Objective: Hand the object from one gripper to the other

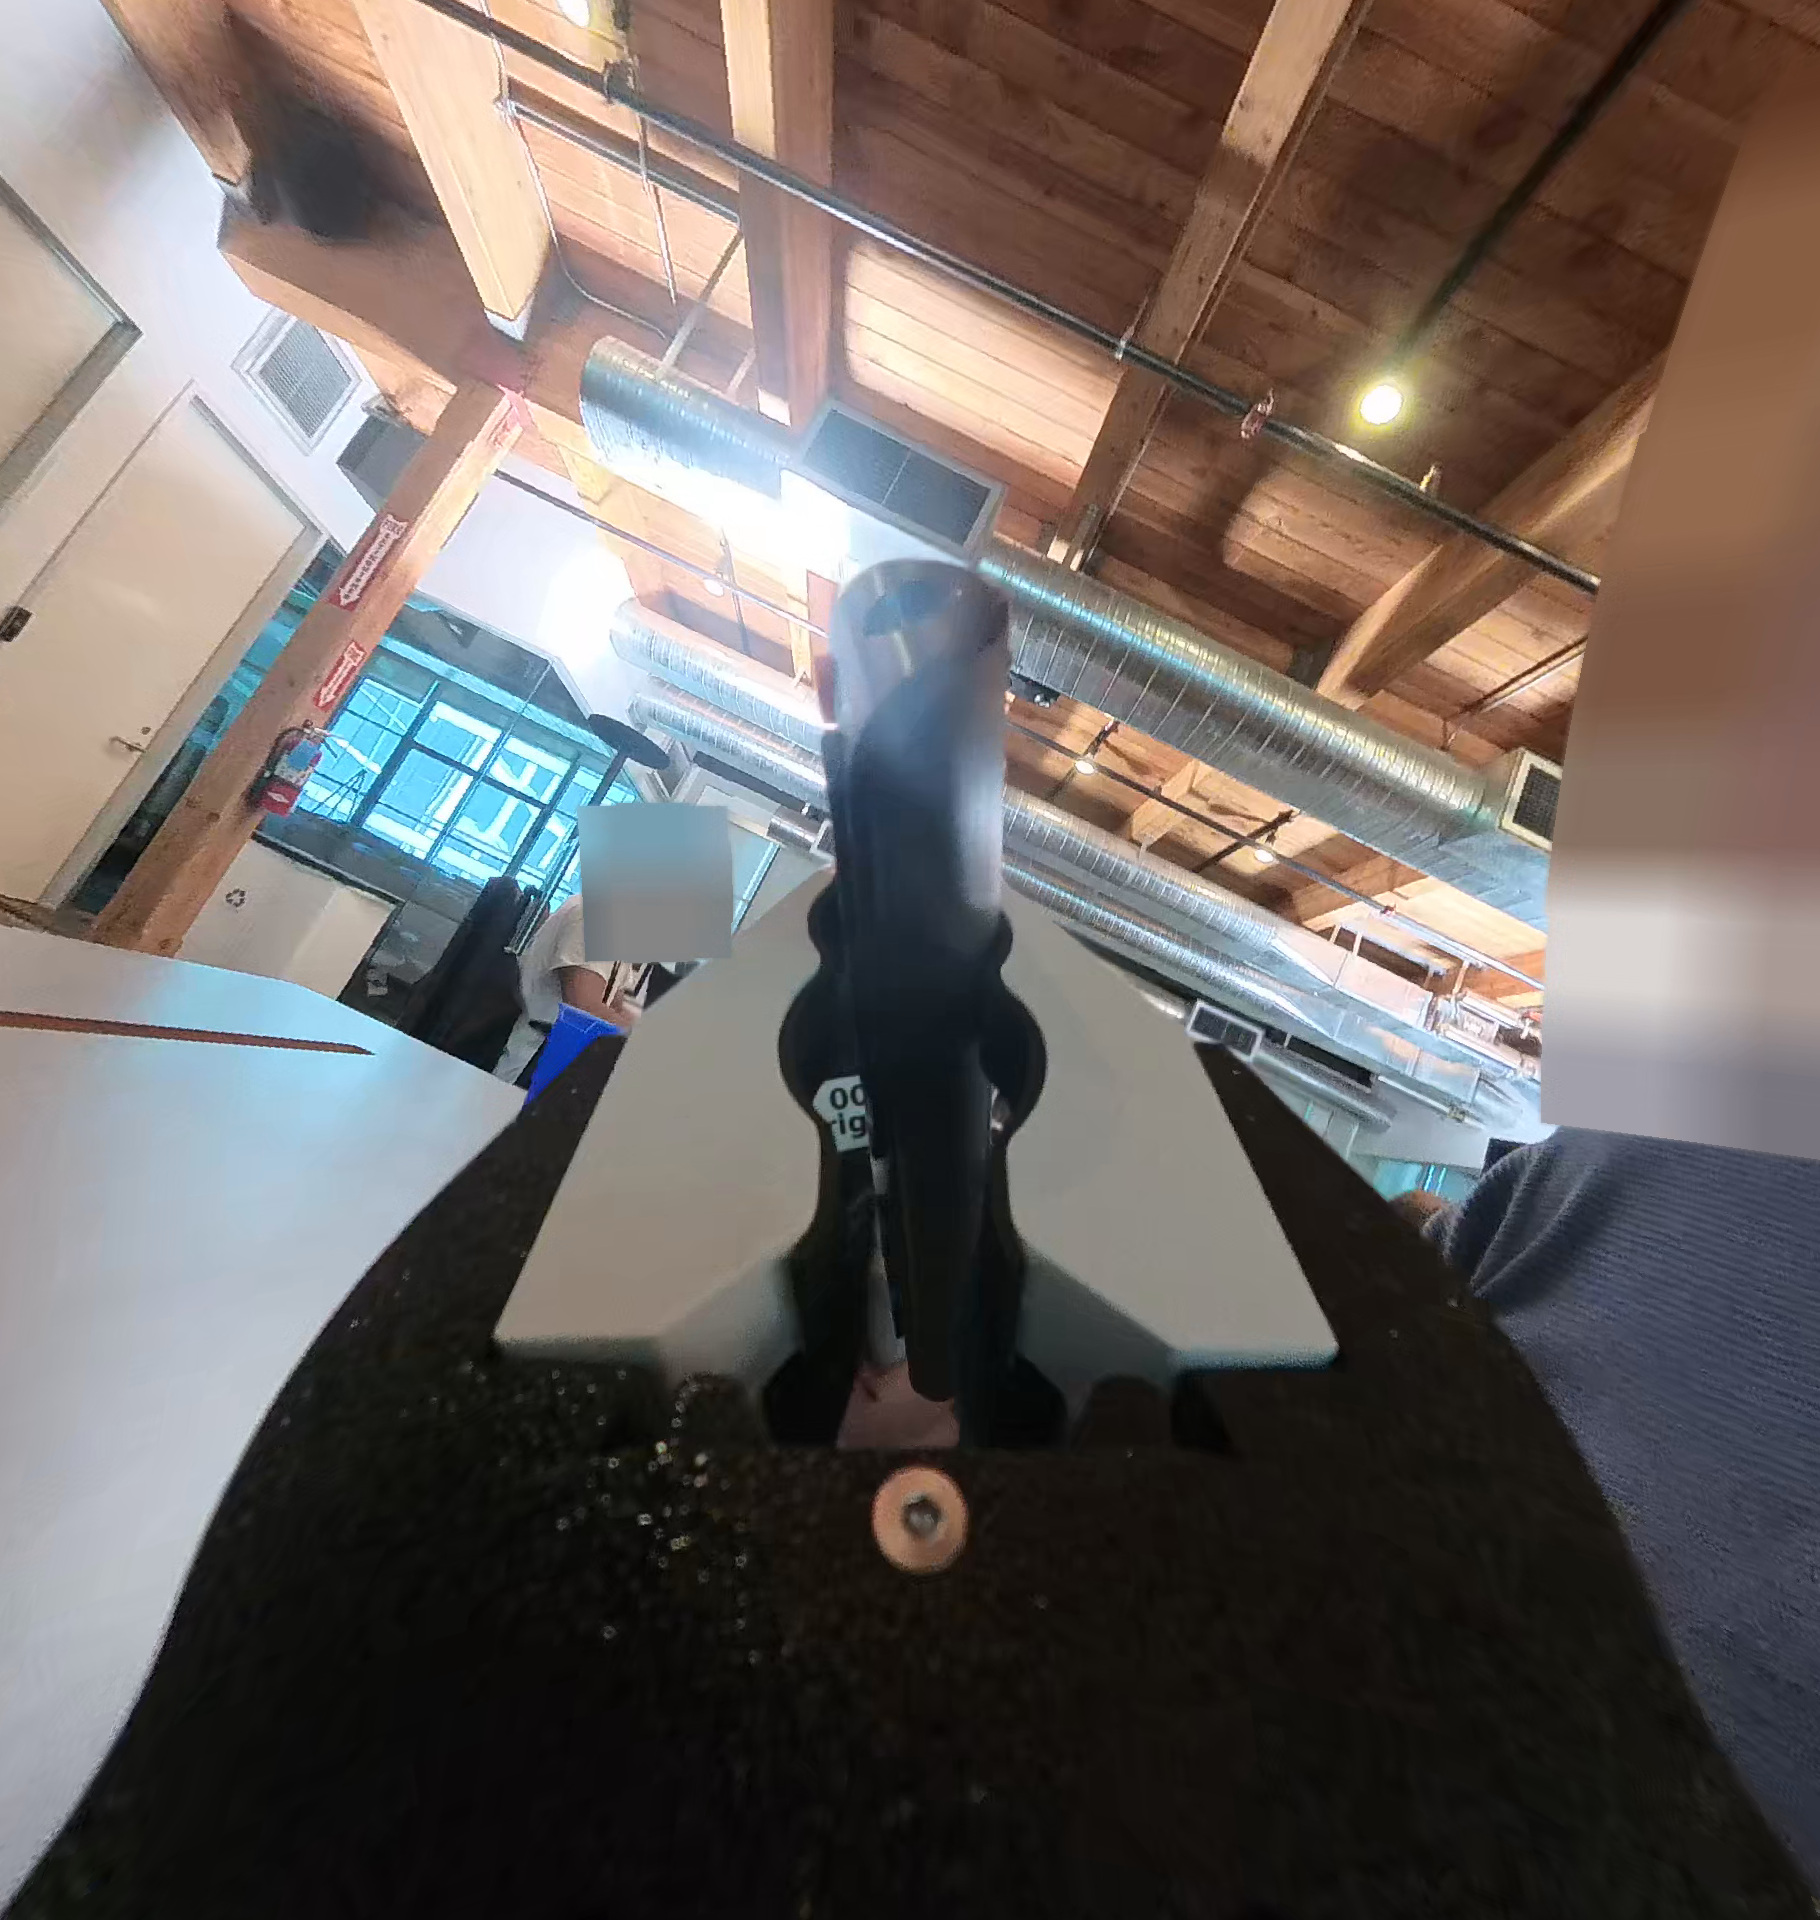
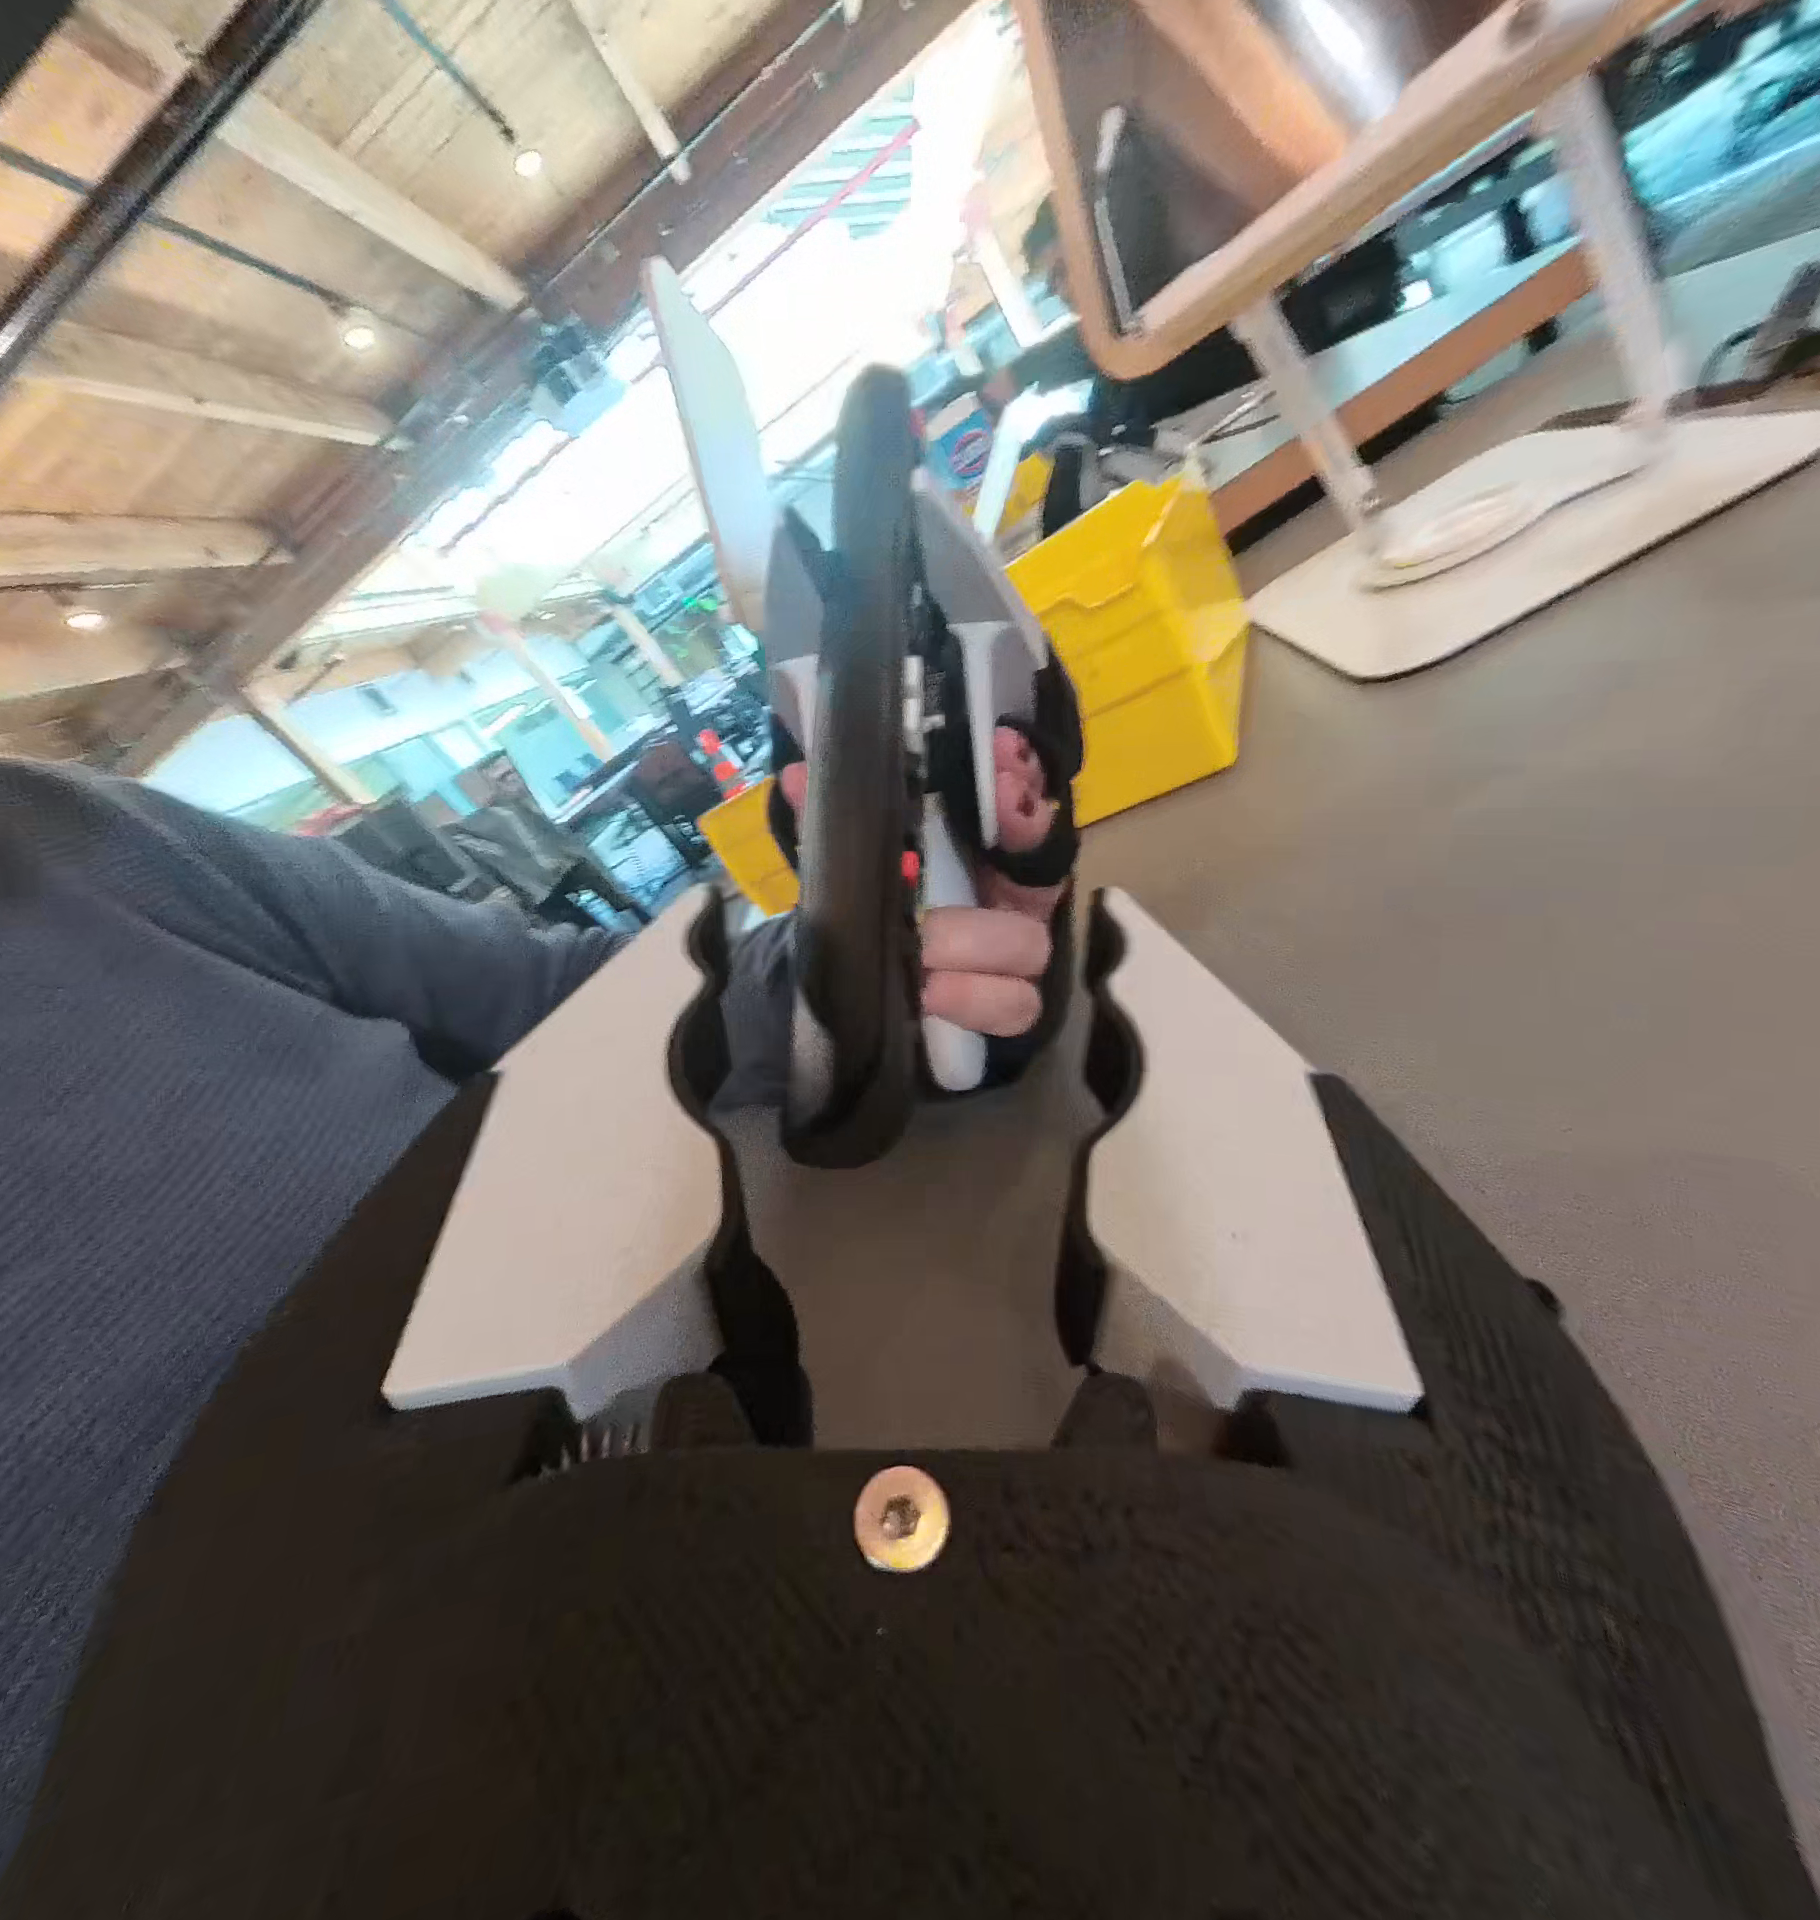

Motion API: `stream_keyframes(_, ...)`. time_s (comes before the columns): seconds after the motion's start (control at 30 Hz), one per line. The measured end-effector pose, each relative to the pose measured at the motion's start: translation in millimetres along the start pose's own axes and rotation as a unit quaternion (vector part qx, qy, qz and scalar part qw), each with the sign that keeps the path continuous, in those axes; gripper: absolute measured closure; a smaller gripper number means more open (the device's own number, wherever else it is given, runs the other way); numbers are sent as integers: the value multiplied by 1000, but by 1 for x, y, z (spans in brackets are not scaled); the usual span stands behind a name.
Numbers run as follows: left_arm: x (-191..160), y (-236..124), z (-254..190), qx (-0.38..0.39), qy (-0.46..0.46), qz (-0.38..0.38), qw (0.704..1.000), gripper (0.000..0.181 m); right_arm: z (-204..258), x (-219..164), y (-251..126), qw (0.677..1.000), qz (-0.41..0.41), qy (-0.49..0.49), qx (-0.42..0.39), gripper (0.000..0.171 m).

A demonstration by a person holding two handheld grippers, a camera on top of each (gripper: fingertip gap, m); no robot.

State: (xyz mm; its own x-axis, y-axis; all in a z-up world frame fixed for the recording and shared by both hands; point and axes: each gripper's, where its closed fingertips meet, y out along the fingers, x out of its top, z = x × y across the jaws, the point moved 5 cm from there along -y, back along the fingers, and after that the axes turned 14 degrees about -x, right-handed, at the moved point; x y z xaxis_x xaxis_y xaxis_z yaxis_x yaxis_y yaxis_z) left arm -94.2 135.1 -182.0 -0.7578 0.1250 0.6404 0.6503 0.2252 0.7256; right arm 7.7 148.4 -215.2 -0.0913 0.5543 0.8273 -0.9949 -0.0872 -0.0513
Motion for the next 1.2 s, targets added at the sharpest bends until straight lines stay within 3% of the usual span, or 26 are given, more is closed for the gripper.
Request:
stream_keyframes(0.1,-4,2,0,1,-3,18,1000,161,7,-6,3,999,13,-34,2,147)
stream_keyframes(0.23,-3,0,4,21,-27,18,999,157,4,0,1,991,-11,-119,-63,149)
stream_keyframes(0.3,-6,0,8,38,-41,29,998,145,1,6,-4,981,-32,-162,-105,149)
stream_keyframes(0.43,-10,-3,16,50,-93,24,994,126,-6,16,-11,926,-66,-301,-219,150)
stream_keyframes(0.5,-12,-5,20,62,-109,25,992,118,-7,17,-13,843,-64,-440,-302,149)
stream_keyframes(0.53,-14,-5,22,71,-112,28,991,115,-6,17,-14,773,-56,-530,-344,149)
stream_keyframes(0.63,-19,-8,26,92,-124,43,987,123,2,7,-9,513,-23,-759,-400,149)
stream_keyframes(0.67,-22,-8,27,89,-135,44,986,127,5,2,-4,450,-19,-801,-395,149)
stream_keyframes(0.7,-23,-9,27,83,-148,42,985,132,8,-3,0,410,-17,-827,-385,149)
stream_keyframes(0.77,-23,-10,29,80,-166,30,982,141,7,-8,4,379,-7,-845,-377,149)
stream_keyframes(0.83,-25,-11,31,90,-174,39,980,142,6,-9,2,414,-9,-835,-363,149)
stream_keyframes(0.9,-22,-8,27,77,-159,47,983,147,12,-12,-1,521,-26,-792,-316,137)
stream_keyframes(1.0,-13,-5,20,60,-112,58,990,156,22,3,-8,718,-49,-637,-275,97)
stream_keyframes(1.07,-13,-4,17,61,-85,101,989,163,22,16,-15,827,-53,-505,-242,94)
stream_keyframes(1.13,-19,3,9,28,-87,164,982,163,15,18,-19,906,-20,-373,-198,97)
stream_keyframes(1.2,-27,10,1,9,-80,227,971,163,9,9,-19,954,39,-261,-141,99)
